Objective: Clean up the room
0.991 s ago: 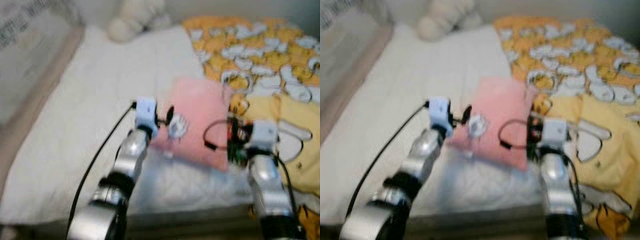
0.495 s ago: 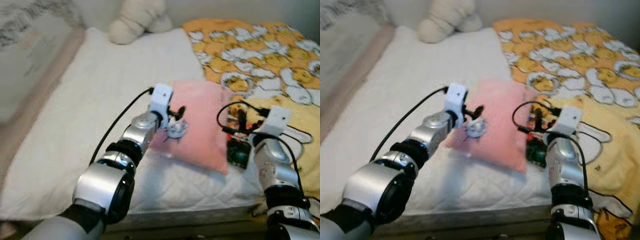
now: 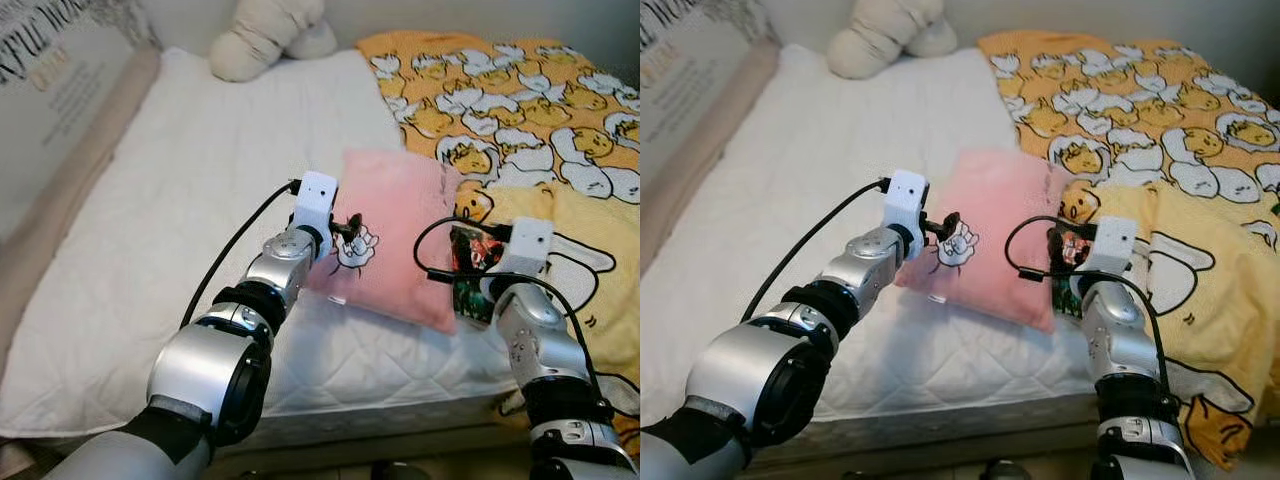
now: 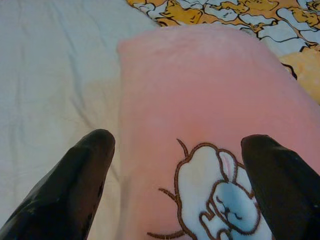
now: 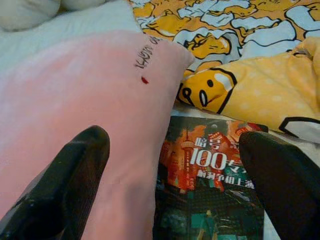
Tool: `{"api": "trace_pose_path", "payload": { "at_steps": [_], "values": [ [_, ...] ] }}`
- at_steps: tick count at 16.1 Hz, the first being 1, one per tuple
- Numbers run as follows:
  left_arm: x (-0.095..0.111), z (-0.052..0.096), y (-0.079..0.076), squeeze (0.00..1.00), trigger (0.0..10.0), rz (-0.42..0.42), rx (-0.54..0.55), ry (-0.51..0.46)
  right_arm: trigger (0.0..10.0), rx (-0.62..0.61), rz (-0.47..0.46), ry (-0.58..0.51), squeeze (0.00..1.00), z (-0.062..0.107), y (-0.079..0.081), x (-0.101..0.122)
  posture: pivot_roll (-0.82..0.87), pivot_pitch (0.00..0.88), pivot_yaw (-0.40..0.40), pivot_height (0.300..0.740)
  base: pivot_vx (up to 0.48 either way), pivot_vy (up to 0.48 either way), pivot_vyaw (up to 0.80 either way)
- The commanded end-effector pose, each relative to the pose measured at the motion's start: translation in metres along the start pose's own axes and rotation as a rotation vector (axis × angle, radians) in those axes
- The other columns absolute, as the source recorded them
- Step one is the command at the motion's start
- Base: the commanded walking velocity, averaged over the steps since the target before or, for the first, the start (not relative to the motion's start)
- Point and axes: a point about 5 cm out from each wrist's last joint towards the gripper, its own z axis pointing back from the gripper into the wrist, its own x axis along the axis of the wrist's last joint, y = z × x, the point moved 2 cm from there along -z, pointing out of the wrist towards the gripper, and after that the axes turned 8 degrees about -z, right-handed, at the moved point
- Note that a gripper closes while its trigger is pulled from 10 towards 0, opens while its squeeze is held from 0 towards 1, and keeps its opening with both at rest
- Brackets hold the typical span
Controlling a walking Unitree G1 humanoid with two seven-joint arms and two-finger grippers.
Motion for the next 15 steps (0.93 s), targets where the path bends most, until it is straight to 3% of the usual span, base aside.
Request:
{"api": "trace_pose_path", "payload": {
  "at_steps": [1, 3, 4, 7, 9, 10, 13, 14, 15],
  "values": [
    [0.005, -0.001, 0.004, 0.00, 10.0, -0.020, 0.026, -0.008, 10.0, -0.012, 0.025, -0.005, 0.00, -0.002, -0.004, 0.002, -0.20, 0.138, 0.043, 0.740, 0.000, 0.000, 0.00],
    [0.000, 0.001, 0.011, 0.00, 10.0, -0.047, 0.073, 0.013, 10.0, 0.008, 0.007, 0.031, 0.00, -0.005, -0.002, -0.007, -0.22, 0.192, 0.047, 0.740, 0.000, 0.000, 0.00],
    [-0.012, 0.003, 0.017, 0.00, 10.0, -0.023, 0.105, 0.056, 10.0, 0.037, -0.018, 0.077, 0.00, -0.010, 0.006, -0.018, -0.21, 0.203, 0.047, 0.740, 0.000, 0.000, 0.00],
    [-0.031, 0.006, 0.012, 0.00, 10.0, -0.002, 0.070, 0.124, 10.0, 0.101, -0.068, 0.166, 0.00, -0.011, 0.024, -0.041, -0.20, 0.224, 0.051, 0.740, 0.000, 0.000, 0.00],
    [-0.035, 0.007, 0.010, 0.00, 10.0, 0.037, 0.064, 0.139, 10.0, 0.142, -0.065, 0.169, 0.00, -0.011, 0.033, -0.043, -0.20, 0.234, 0.050, 0.740, 0.000, 0.000, 0.00],
    [-0.045, 0.008, -0.004, 0.00, 10.0, 0.155, -0.002, 0.170, 10.0, 0.191, -0.022, 0.182, 0.00, -0.012, 0.045, -0.047, -0.20, 0.239, 0.047, 0.740, 0.000, 0.000, 0.00],
    [-0.056, 0.010, -0.030, 0.00, 10.0, 0.204, -0.127, 0.217, 10.0, 0.223, -0.002, 0.201, 0.00, -0.013, 0.051, -0.052, -0.19, 0.239, 0.044, 0.740, 0.000, 0.000, 0.00],
    [-0.063, 0.012, -0.048, 0.00, 10.0, 0.215, -0.215, 0.245, 9.1, 0.237, -0.002, 0.218, 0.00, -0.013, 0.053, -0.055, -0.19, 0.239, 0.043, 0.740, 0.000, 0.000, 0.00],
    [-0.062, 0.013, -0.060, 0.00, 10.0, 0.194, -0.290, 0.217, 1.8, 0.252, -0.012, 0.234, 0.00, -0.012, 0.056, -0.059, -0.19, 0.239, 0.041, 0.740, 0.000, 0.000, 0.00]
  ]
}}
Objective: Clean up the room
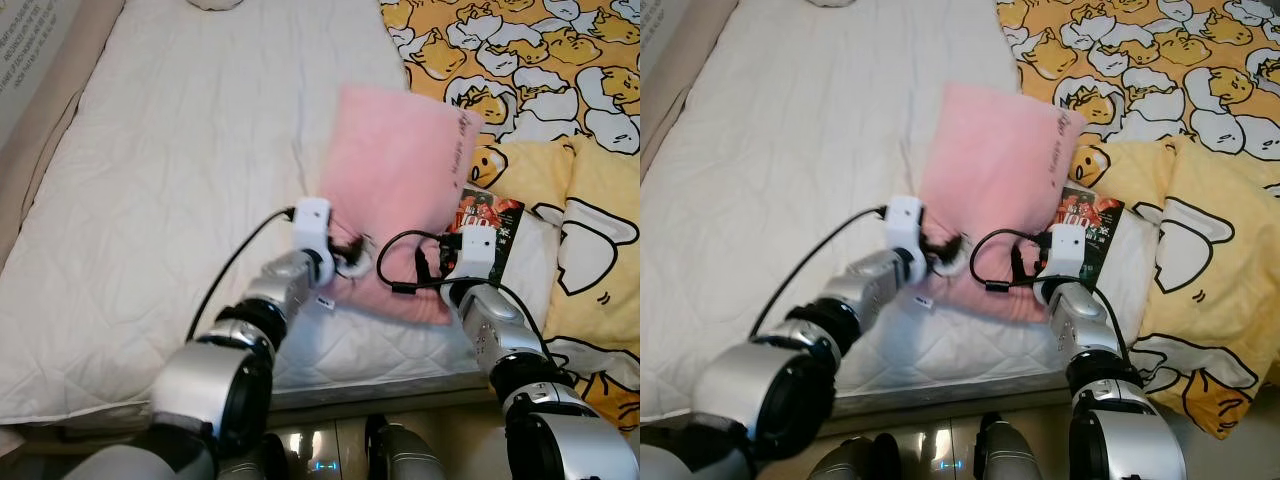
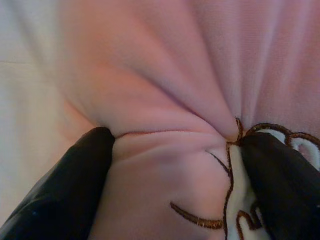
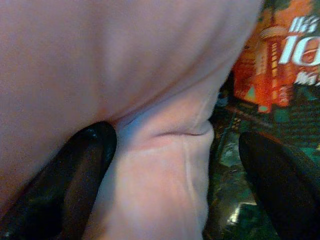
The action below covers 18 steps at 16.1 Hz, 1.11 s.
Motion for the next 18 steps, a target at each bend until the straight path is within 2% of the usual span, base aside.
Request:
{"api": "trace_pose_path", "payload": {
  "at_steps": [1, 2, 3, 4, 8, 11, 13, 15, 18],
  "values": [
    [-0.027, -0.002, -0.030, 0.00, 0.7, -0.049, -0.109, 0.075, 0.0, 0.073, 0.004, 0.072, 0.00, -0.002, 0.017, -0.017, -0.19, 0.241, 0.040, 0.740, 0.000, 0.000, 0.00],
    [-0.026, -0.003, -0.030, 0.00, 0.7, -0.062, -0.095, 0.067, 0.0, 0.077, 0.001, 0.073, 0.00, -0.002, 0.017, -0.018, -0.19, 0.241, 0.040, 0.740, 0.000, 0.000, 0.00],
    [-0.023, -0.004, -0.035, 0.00, 0.0, -0.045, -0.106, 0.053, 0.0, 0.072, -0.015, 0.076, 0.00, -0.001, 0.017, -0.020, -0.19, 0.239, 0.029, 0.740, 0.000, 0.000, 0.00],
    [-0.023, -0.004, -0.038, 0.00, 0.0, -0.056, -0.123, 0.055, 0.0, 0.064, -0.033, 0.084, 0.00, 0.000, 0.015, -0.024, -0.19, 0.237, 0.028, 0.740, 0.000, 0.000, 0.00],
    [-0.029, -0.002, -0.031, 0.00, 0.0, 0.023, -0.118, 0.065, 0.0, 0.050, -0.059, 0.096, 0.00, 0.003, 0.009, -0.030, -0.17, 0.211, 0.033, 0.740, 0.000, 0.000, 0.00],
    [-0.044, 0.001, -0.034, 0.00, 0.0, 0.017, -0.149, 0.133, 0.0, 0.028, -0.077, 0.089, 0.00, 0.004, 0.005, -0.032, -0.14, 0.194, 0.034, 0.740, 0.000, 0.000, 0.00],
    [-0.045, 0.002, -0.031, 0.00, 0.0, 0.028, -0.143, 0.129, 0.0, 0.054, -0.069, 0.098, 0.00, 0.003, 0.012, -0.034, -0.14, 0.172, 0.039, 0.740, 0.000, 0.000, 0.00],
    [-0.047, 0.003, -0.026, 0.00, 0.0, 0.017, -0.108, 0.131, 0.0, 0.108, -0.082, 0.096, 0.00, -0.001, 0.027, -0.033, -0.13, 0.143, 0.048, 0.740, 0.000, 0.000, 0.00],
    [-0.043, 0.002, -0.024, 0.00, 0.0, -0.012, -0.073, 0.089, 0.0, 0.104, -0.141, 0.118, 0.00, -0.002, 0.029, -0.037, -0.11, 0.097, 0.047, 0.740, 0.000, 0.000, 0.00]
  ]
}}
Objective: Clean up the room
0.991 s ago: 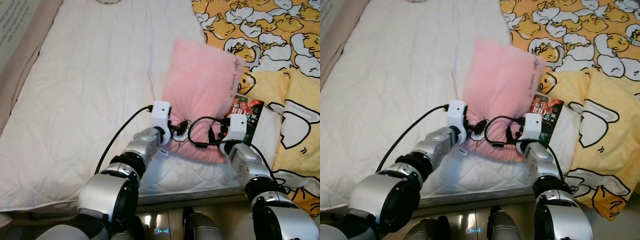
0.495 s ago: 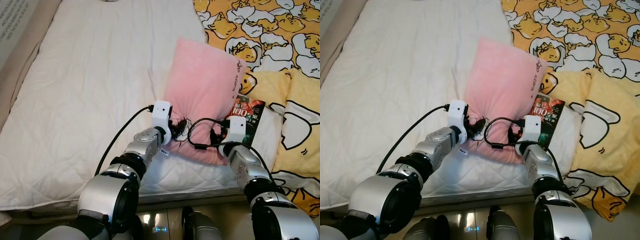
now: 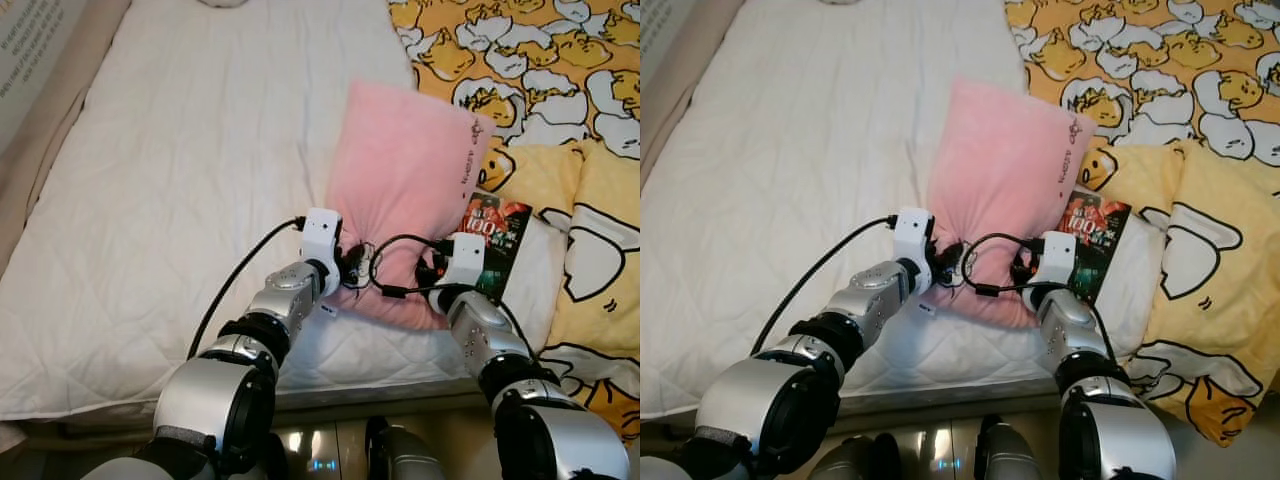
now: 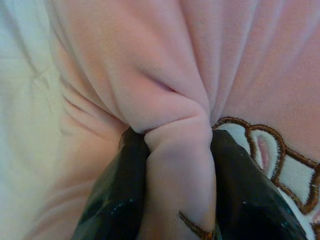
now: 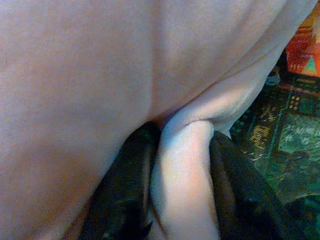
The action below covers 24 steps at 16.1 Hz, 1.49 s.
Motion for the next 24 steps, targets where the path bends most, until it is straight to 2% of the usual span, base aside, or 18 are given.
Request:
{"api": "trace_pose_path", "payload": {
  "at_steps": [1, 3, 5, 6, 7, 8, 9, 10, 11, 12, 13, 14, 15, 18, 20, 21, 23, 24],
  "values": [
    [-0.030, 0.000, -0.021, 0.00, 0.0, 0.019, -0.051, 0.101, 0.0, 0.061, -0.030, 0.101, 0.00, -0.001, 0.016, -0.024, -0.11, 0.084, 0.045, 0.740, 0.000, 0.000, 0.00],
    [-0.024, -0.001, -0.022, 0.00, 0.0, 0.044, -0.058, 0.063, 0.0, 0.035, -0.016, 0.117, 0.00, 0.001, 0.009, -0.028, -0.08, 0.031, 0.036, 0.740, 0.000, 0.000, 0.00],
    [-0.027, -0.001, -0.027, 0.00, 0.0, 0.058, -0.084, 0.074, 0.0, -0.001, -0.013, 0.122, 0.00, 0.002, 0.005, -0.030, -0.07, 0.000, 0.044, 0.740, 0.000, 0.000, 0.00],
    [-0.027, -0.001, -0.025, 0.00, 0.0, 0.101, -0.077, 0.073, 0.0, -0.009, -0.025, 0.105, 0.00, 0.001, 0.005, -0.027, -0.07, 0.000, 0.061, 0.740, 0.000, 0.000, 0.00],
    [-0.013, -0.002, -0.017, 0.00, 0.0, 0.202, -0.042, 0.031, 0.0, -0.029, 0.019, 0.089, 0.00, -0.001, 0.003, -0.018, -0.07, 0.000, 0.071, 0.740, 0.000, 0.000, 0.00],
    [-0.003, -0.003, -0.013, 0.00, 0.0, 0.234, -0.037, -0.002, 0.0, -0.041, -0.002, 0.060, 0.00, -0.002, 0.000, -0.009, -0.06, 0.000, 0.072, 0.740, 0.000, 0.000, 0.00],
    [0.014, -0.004, -0.009, 0.00, 0.0, 0.203, -0.052, -0.055, 0.0, -0.054, -0.025, 0.010, 0.00, -0.003, -0.005, 0.007, -0.05, 0.000, 0.069, 0.740, 0.000, 0.000, 0.00],
    [0.030, -0.004, -0.010, 0.00, 0.0, 0.132, -0.093, -0.111, 0.0, -0.044, -0.017, -0.050, 0.00, -0.003, -0.007, 0.024, -0.04, 0.000, 0.064, 0.740, 0.000, 0.000, 0.00],
    [0.045, -0.003, -0.008, 0.00, 0.0, 0.124, -0.108, -0.168, 0.0, -0.023, 0.031, -0.108, 0.00, -0.004, -0.005, 0.042, -0.03, 0.000, 0.071, 0.740, 0.000, 0.000, 0.00],
    [0.067, -0.001, -0.005, 0.00, 0.0, 0.096, -0.132, -0.258, 0.0, 0.026, 0.053, -0.208, 0.00, -0.005, 0.003, 0.072, -0.03, 0.000, 0.071, 0.740, 0.000, 0.000, 0.00],
    [0.075, 0.001, -0.005, 0.00, 0.0, 0.079, -0.143, -0.290, 0.0, 0.048, 0.054, -0.241, 0.00, -0.005, 0.007, 0.082, -0.02, 0.000, 0.070, 0.740, 0.000, 0.000, 0.00],
    [0.090, 0.005, -0.003, 0.00, 0.0, 0.054, -0.155, -0.355, 0.0, 0.080, 0.095, -0.298, 0.00, -0.002, 0.013, 0.098, -0.02, 0.000, 0.066, 0.740, 0.000, 0.000, 0.00],
    [0.108, 0.014, 0.003, 0.00, 0.0, -0.057, -0.140, -0.444, 0.0, 0.116, 0.108, -0.380, 0.00, 0.005, 0.021, 0.114, -0.01, 0.000, 0.066, 0.740, 0.000, 0.000, 0.00],
    [0.115, 0.023, 0.006, 0.00, 0.0, -0.112, -0.136, -0.492, 0.0, 0.150, 0.155, -0.403, 0.00, 0.009, 0.032, 0.117, -0.01, 0.000, 0.064, 0.740, 0.000, 0.000, 0.00],
    [0.115, 0.022, 0.010, 0.00, 0.0, -0.142, -0.073, -0.489, 0.0, 0.112, 0.176, -0.381, 0.00, 0.006, 0.033, 0.113, -0.01, 0.000, 0.064, 0.740, 0.000, 0.000, 0.00],
    [0.117, 0.022, 0.014, 0.00, 0.0, -0.128, -0.055, -0.489, 10.0, 0.100, 0.242, -0.363, 0.00, 0.006, 0.036, 0.108, -0.01, 0.000, 0.065, 0.740, 0.000, 0.000, 0.00],
    [0.121, 0.025, 0.020, 0.00, 0.0, -0.123, -0.032, -0.503, 10.0, 0.096, 0.261, -0.384, 0.00, 0.008, 0.040, 0.106, -0.02, 0.000, 0.068, 0.740, 0.000, 0.480, 0.00],
    [0.118, 0.028, 0.024, 0.00, 0.0, -0.164, -0.001, -0.515, 10.0, 0.087, 0.271, -0.394, 0.00, 0.010, 0.041, 0.104, -0.02, 0.000, 0.074, 0.740, 0.000, 0.480, 0.00]
  ]
}}
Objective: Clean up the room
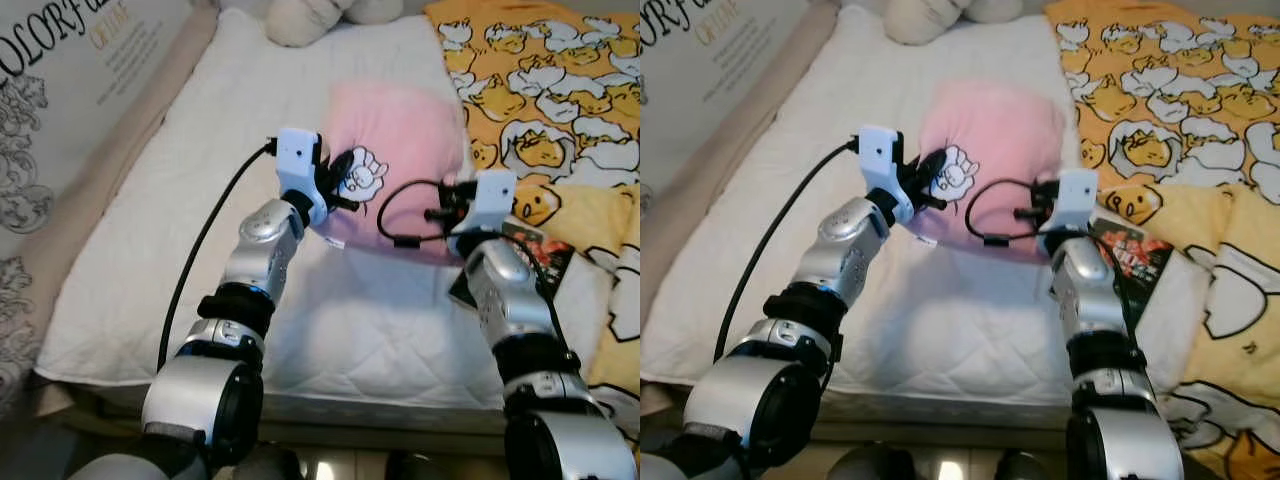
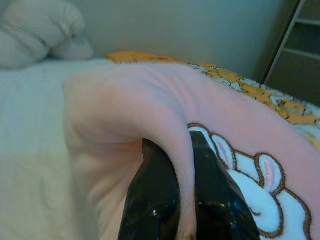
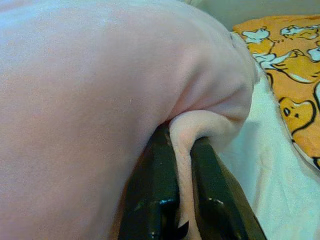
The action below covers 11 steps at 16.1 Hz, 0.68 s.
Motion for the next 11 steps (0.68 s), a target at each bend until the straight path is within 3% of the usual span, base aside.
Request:
{"api": "trace_pose_path", "payload": {
  "at_steps": [1, 4, 7, 11],
  "values": [
    [0.0043, 0.0022, 0.0040, 0.00, 0.0, -0.084, 0.012, -0.026, 10.0, 0.029, 0.013, -0.053, 0.00, -0.0039, 0.0136, 0.0119, -0.02, 0.000, 0.074, 0.740, 0.000, 0.476, 0.00],
    [-0.0010, 0.0017, 0.0060, 0.00, 0.0, -0.046, 0.028, -0.001, 10.0, 0.015, 0.032, -0.059, 0.00, -0.0021, 0.0126, 0.0115, -0.03, 0.000, 0.079, 0.740, 0.000, 0.466, 0.50],
    [0.0021, -0.0001, 0.0111, 0.00, 0.0, -0.063, 0.041, 0.003, 10.0, -0.012, 0.032, -0.048, 0.00, 0.0014, 0.0078, 0.0090, -0.04, 0.000, 0.085, 0.740, 0.166, 0.418, 0.58],
    [0.0014, -0.0018, 0.0101, 0.00, 0.0, -0.145, 0.025, 0.015, 10.0, -0.027, 0.039, -0.041, 0.00, 0.0051, 0.0047, 0.0059, -0.06, 0.000, 0.097, 0.740, 0.283, 0.388, 0.58]
  ]
}}
